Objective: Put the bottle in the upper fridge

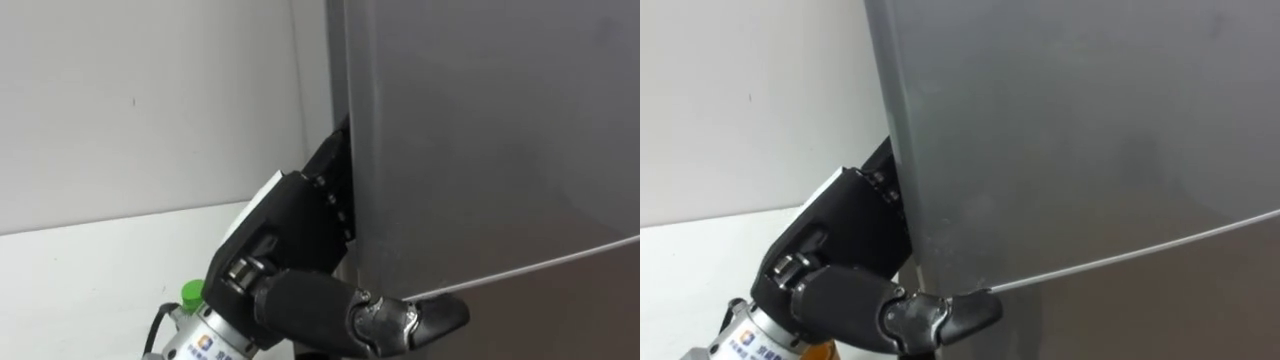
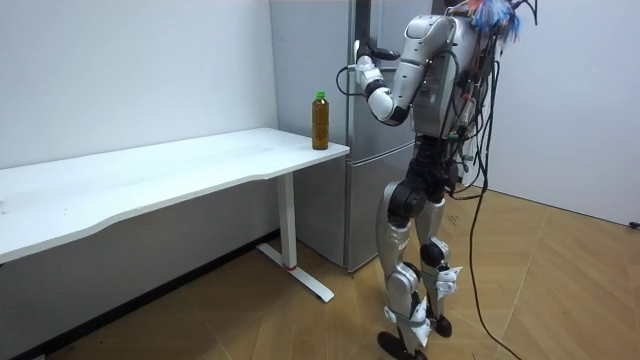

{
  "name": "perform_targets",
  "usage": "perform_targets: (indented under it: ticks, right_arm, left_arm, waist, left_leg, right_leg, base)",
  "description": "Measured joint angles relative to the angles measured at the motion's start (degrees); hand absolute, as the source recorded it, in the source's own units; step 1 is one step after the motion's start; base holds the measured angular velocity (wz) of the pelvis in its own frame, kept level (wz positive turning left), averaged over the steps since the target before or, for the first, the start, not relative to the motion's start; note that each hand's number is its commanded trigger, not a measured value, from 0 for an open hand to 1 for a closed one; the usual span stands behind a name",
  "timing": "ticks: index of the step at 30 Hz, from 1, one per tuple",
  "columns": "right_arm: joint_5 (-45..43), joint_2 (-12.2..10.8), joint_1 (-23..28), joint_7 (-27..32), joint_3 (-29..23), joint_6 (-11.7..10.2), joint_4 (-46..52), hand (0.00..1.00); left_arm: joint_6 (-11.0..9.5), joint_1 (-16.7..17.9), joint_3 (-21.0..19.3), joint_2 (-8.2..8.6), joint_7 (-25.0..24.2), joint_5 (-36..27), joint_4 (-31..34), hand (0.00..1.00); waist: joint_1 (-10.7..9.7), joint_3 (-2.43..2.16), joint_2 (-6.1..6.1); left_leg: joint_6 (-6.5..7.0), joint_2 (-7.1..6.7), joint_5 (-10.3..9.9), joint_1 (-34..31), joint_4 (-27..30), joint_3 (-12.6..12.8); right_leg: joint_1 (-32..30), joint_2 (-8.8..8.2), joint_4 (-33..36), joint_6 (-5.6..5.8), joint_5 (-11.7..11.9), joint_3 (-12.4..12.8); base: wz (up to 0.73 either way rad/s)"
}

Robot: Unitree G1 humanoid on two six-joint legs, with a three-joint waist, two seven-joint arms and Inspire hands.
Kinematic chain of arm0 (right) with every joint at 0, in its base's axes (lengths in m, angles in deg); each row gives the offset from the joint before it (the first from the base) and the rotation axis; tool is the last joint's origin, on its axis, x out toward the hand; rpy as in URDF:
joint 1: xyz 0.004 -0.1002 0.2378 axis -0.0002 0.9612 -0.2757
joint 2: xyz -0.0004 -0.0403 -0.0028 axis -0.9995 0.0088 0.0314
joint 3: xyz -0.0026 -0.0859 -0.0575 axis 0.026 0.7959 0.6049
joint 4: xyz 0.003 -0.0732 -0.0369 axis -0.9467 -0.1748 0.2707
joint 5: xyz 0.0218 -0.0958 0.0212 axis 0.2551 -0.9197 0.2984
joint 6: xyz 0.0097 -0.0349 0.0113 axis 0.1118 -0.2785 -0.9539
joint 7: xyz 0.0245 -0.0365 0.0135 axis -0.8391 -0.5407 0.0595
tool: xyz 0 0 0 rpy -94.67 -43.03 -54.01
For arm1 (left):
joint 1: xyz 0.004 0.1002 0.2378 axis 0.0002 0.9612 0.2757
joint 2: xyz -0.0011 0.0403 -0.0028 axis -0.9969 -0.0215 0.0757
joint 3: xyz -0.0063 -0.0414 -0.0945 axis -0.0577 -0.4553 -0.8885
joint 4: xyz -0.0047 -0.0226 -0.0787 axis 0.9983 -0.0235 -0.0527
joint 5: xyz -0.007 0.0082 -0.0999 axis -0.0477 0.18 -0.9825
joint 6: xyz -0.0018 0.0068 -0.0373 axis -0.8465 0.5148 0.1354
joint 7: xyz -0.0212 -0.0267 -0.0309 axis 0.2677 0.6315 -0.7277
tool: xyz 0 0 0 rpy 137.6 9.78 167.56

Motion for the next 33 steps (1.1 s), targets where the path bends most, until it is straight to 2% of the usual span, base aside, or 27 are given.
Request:
perform_targets:
  ticks: [13, 25, 32, 33]
  right_arm:
    - [-0.3, 0.0, 0.0, 0.0, 1.4, -1.2, 0.0, 0.00]
    - [-0.2, 0.0, 0.0, -0.1, 1.7, -2.0, -0.4, 0.00]
    - [-0.3, 0.2, -0.1, -0.6, 1.7, -2.0, -0.4, 0.00]
    - [-0.2, 0.2, -0.1, -0.6, 1.7, -2.0, -0.4, 0.00]
  left_arm:
    - [-0.5, 0.0, 1.2, 0.02, -1.2, 0.2, 0.0, 0.00]
    - [-0.8, 0.2, 1.6, -0.04, -2.5, 0.3, 0.0, 0.00]
    - [-0.8, 0.2, 2.0, -0.04, -2.6, 0.3, 0.1, 0.00]
    - [-0.8, 0.2, 2.1, -0.04, -2.6, 0.3, 0.1, 0.00]
  waist:
    - [0.1, -0.17, -0.55]
    - [0.2, -0.45, -0.20]
    - [0.1, -0.45, -0.21]
    - [0.1, -0.33, -0.39]
  left_leg:
    - [0.00, 0.00, 0.0, -0.6, 0.1, 0.0]
    - [0.12, -0.03, 0.1, -0.8, 0.4, 0.0]
    - [0.26, -0.15, 0.2, -0.8, 0.6, 0.0]
    - [0.27, -0.18, 0.2, -0.8, 0.6, 0.0]
  right_leg:
    - [-0.3, -0.04, 0.0, 0.00, 0.0, -0.3]
    - [-0.4, -0.17, 0.3, 0.01, 0.0, -0.7]
    - [-0.4, -0.39, 0.7, 0.03, 0.0, -0.6]
    - [-0.4, -0.43, 0.7, 0.05, 0.0, -0.7]
  base:
    - [0.00]
    - [0.00]
    - [0.00]
    - [0.00]
